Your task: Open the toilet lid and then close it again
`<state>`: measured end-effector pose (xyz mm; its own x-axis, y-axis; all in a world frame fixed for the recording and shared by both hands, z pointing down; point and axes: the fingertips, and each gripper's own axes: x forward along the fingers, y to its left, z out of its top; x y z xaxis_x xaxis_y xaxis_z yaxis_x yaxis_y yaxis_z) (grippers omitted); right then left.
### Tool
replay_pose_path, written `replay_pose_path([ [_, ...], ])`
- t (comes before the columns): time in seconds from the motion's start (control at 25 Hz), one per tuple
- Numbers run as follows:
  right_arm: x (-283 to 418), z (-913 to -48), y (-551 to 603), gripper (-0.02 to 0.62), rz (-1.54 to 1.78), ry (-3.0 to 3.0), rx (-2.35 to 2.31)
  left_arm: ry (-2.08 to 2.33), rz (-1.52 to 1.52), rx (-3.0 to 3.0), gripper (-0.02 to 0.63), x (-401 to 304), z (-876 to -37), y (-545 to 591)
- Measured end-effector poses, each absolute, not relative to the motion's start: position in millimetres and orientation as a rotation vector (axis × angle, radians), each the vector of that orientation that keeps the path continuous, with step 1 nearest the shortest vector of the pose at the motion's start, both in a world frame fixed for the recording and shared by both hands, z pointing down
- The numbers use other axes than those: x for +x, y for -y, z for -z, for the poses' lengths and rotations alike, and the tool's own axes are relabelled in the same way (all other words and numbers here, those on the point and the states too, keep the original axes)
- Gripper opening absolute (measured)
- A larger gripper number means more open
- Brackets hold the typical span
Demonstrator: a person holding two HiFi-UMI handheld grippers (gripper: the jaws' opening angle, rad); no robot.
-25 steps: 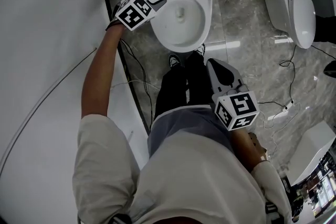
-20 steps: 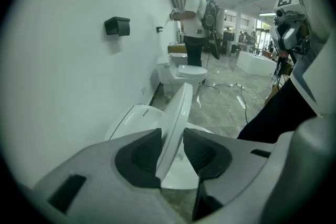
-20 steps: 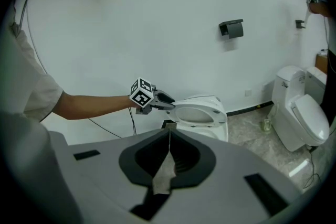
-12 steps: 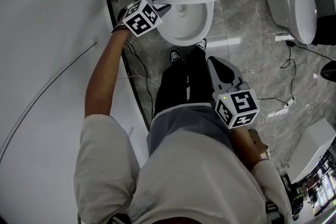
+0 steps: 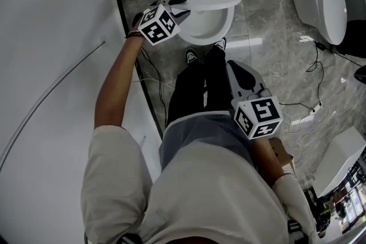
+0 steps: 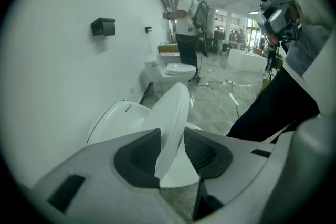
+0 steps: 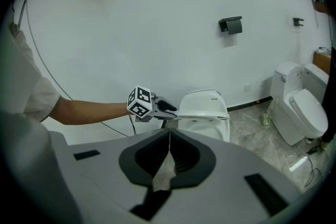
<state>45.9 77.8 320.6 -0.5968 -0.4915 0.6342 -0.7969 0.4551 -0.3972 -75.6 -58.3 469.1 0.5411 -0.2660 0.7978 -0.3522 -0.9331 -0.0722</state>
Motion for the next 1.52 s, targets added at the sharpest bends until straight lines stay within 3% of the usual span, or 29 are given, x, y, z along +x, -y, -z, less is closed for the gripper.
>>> replay_pose_path([
  [1.0, 32.8, -339.1, -93.3, 0.011, -0.994, 2.231, 1.049, 0.12, -1.648, 2.63, 0.127, -63.2, -538.5, -23.3],
  [1.52, 34.6, -357.3, -95.7, 0.011, -1.015, 2.186, 1.042, 0.073, -1.658, 2.537, 0.109, -59.7, -593.5, -61.2],
])
